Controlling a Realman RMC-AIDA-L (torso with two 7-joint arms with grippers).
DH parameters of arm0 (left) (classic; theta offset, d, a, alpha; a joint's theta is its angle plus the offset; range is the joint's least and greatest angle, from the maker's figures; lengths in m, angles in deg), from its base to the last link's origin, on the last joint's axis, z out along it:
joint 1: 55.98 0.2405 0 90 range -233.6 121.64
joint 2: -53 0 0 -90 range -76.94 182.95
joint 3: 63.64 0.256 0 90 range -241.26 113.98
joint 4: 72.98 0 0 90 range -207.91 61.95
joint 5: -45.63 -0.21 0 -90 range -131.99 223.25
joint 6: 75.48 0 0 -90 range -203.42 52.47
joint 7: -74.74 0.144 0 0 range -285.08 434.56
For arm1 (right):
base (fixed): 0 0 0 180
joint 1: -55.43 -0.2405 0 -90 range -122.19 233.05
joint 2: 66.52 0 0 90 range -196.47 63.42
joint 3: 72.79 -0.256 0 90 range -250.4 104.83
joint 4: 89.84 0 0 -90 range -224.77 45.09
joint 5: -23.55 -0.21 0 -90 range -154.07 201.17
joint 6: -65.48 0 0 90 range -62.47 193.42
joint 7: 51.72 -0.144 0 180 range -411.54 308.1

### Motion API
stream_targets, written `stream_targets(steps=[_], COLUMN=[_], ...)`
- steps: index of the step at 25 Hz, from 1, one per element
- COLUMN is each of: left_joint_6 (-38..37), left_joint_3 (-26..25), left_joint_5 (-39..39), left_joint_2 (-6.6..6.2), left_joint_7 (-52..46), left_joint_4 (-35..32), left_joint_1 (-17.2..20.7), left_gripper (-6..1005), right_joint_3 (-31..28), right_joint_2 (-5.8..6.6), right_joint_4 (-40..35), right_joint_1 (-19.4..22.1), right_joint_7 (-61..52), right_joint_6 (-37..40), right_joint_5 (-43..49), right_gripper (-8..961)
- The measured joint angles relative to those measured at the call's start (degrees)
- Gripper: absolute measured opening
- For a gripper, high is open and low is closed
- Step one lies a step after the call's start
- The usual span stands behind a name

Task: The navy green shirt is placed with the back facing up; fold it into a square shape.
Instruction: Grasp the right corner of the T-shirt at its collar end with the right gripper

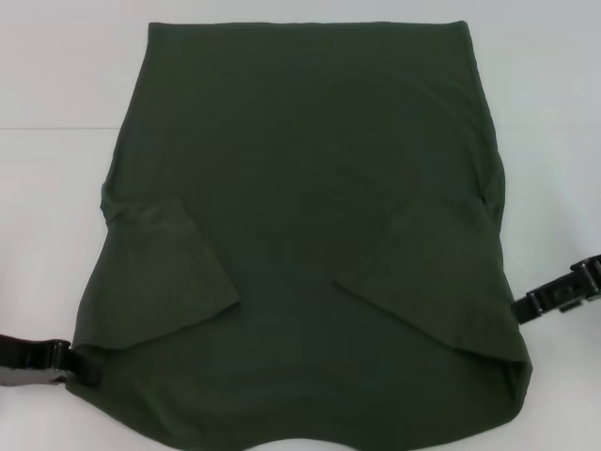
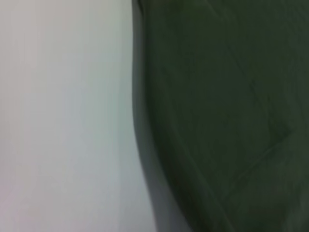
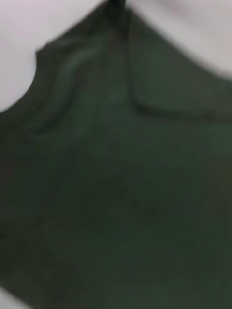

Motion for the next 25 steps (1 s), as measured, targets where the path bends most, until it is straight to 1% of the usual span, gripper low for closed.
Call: stream_targets(steps=[3, 5, 7, 12, 19, 25], left_joint_6=[0.0, 0.1, 0.1, 0.1, 0.1, 0.0], left_joint_3=[0.0, 0.1, 0.0, -0.1, -0.2, -0.2], left_joint_5=[0.0, 0.0, 0.0, 0.0, 0.0, 0.0], left_joint_2=[-0.07, -0.08, -0.08, -0.08, 0.15, 0.19], left_joint_7=[0.1, 0.2, 0.5, 0.8, 0.9, 0.9], left_joint_4=[0.0, 0.0, 0.0, 0.0, 0.0, 0.0], left_joint_1=[-0.1, -0.1, -0.1, -0.2, -0.2, -0.3], left_gripper=[38, 38, 39, 39, 39, 39], right_joint_3=[1.8, 3.9, 5.2, 7.1, 11.1, 12.9], right_joint_2=[-0.50, -1.02, -1.38, -1.98, -2.54, -2.77], right_joint_4=[-0.1, 0.1, 0.5, 2.6, 9.5, 11.0], right_joint_1=[-2.1, -2.5, -2.5, -1.7, -2.0, -2.2], right_joint_7=[-3.2, -4.6, -5.3, -6.4, -7.1, -7.3], right_joint_6=[0.3, 0.0, -0.8, -4.2, -9.8, -12.2], right_joint_5=[7.1, 11.0, 12.8, 14.1, 14.0, 13.7], right_gripper=[860, 861, 861, 858, 857, 858])
